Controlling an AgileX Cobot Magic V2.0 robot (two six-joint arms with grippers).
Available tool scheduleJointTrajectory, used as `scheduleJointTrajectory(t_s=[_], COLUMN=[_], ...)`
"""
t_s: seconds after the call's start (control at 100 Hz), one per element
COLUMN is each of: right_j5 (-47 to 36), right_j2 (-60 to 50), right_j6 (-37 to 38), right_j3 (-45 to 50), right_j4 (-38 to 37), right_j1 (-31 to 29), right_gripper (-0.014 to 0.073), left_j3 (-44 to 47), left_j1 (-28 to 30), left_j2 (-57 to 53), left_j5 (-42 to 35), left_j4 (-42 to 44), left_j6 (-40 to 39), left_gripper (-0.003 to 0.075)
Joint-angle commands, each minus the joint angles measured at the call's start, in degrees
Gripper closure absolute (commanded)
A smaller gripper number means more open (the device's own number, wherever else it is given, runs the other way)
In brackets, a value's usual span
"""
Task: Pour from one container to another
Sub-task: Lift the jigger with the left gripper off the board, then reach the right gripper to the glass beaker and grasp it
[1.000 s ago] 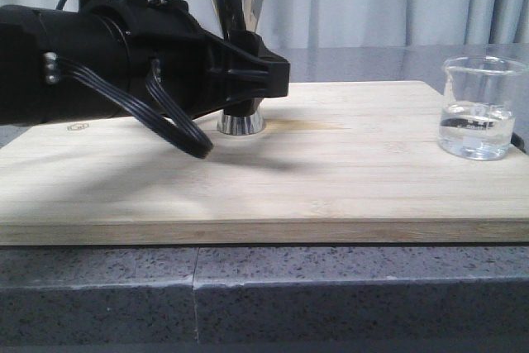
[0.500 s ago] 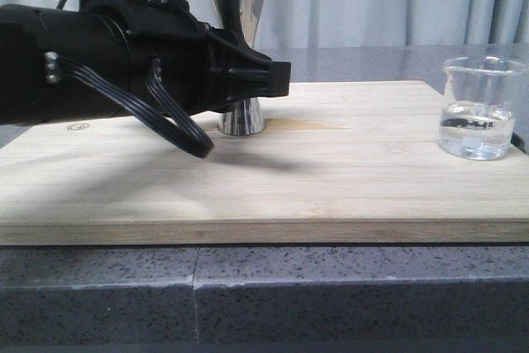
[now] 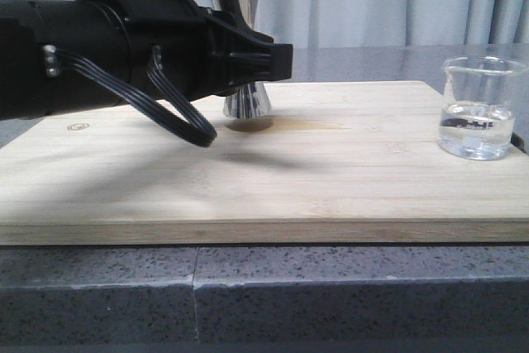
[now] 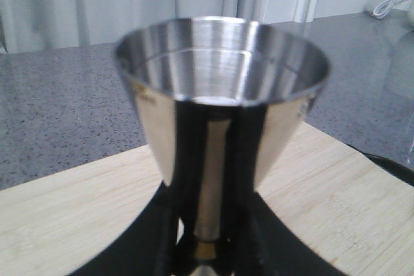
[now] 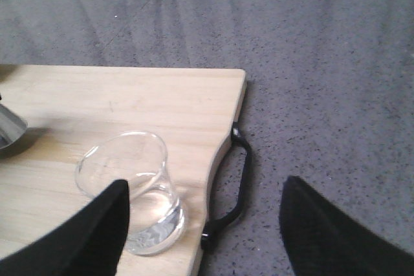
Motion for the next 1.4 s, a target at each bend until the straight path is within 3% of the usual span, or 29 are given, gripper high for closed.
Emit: scheduleJointTrajectory(t_s=[0.0,0.24,0.76,0.93,1.39], right_j5=[-4.41,-5.87,-14.17,-19.65,-34.22], right_j2=[0.43,0.43,7.89,13.52,24.95], right_j6=[-0.55,-0.55,-0.55,-0.55,-0.55], right_j3=[-1.30,0.97,2.83,2.83,2.83], right_j4=[-1.66,-2.38,-4.01,-4.77,-8.20], right_j1=[1.45,4.27,6.70,9.67,9.68], right_gripper=[0.0145,0.0145,0.0145,0.0145,0.0145], left_j3=[-1.49,-1.60,-4.01,-4.01,-4.01], left_j1=[-0.37,-0.83,-0.83,-0.83,-0.83], left_j2=[-1.97,-5.60,-11.12,-11.12,-11.12], left_j5=[-5.57,-2.14,10.48,10.84,10.84], left_j4=[2.44,6.25,7.00,7.00,7.00], left_j6=[-0.39,-5.83,-6.27,-6.27,-6.27], left_gripper=[0.0739,0.0739,0.0739,0.0739,0.0739])
